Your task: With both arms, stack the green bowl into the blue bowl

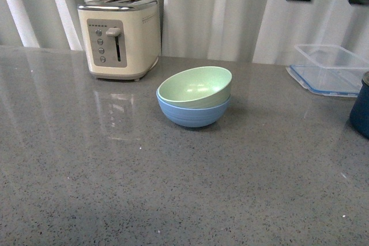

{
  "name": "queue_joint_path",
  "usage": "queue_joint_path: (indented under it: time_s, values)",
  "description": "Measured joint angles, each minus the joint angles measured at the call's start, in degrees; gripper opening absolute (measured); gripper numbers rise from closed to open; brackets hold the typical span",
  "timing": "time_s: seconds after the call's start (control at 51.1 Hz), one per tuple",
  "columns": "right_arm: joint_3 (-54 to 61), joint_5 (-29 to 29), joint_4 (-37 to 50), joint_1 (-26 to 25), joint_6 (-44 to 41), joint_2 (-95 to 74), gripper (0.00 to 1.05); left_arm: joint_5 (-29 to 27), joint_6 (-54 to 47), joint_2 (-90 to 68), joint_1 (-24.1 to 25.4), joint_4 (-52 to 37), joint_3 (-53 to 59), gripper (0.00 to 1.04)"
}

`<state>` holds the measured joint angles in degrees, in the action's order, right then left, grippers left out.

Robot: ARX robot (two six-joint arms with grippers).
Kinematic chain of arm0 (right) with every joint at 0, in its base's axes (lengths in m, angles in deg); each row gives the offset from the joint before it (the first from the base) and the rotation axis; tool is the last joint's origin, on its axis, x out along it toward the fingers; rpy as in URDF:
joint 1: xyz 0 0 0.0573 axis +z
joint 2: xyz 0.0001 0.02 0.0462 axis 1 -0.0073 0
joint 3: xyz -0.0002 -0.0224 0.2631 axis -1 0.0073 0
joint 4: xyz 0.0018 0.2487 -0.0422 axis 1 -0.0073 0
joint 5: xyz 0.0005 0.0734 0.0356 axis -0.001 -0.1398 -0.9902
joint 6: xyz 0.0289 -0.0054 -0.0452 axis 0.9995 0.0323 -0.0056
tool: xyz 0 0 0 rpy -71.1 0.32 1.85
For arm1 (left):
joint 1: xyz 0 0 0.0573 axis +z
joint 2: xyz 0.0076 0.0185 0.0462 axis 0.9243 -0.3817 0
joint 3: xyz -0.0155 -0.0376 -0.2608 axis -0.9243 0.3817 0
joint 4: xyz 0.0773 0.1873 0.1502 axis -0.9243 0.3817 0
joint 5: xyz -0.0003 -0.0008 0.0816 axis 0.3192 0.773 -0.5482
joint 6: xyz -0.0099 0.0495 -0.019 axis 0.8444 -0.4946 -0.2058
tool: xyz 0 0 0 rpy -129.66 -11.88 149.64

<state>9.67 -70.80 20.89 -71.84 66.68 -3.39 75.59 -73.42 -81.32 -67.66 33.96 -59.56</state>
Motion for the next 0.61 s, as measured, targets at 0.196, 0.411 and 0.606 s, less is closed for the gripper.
queue_joint_path:
  time_s: [0.196, 0.411, 0.606]
  values:
    - [17.9, -3.8, 8.1, -4.9, -2.9, 10.5, 0.22, 0.0, 0.0, 0.0, 0.0, 0.0, 0.0, 0.98]
    - [32.5, -8.5, 11.3, -9.1, -3.5, 20.8, 0.01, 0.0, 0.0, 0.0, 0.0, 0.0, 0.0, 0.98]
    - [40.2, -11.2, 10.8, -12.0, -3.5, 29.2, 0.01, 0.0, 0.0, 0.0, 0.0, 0.0, 0.0, 0.98]
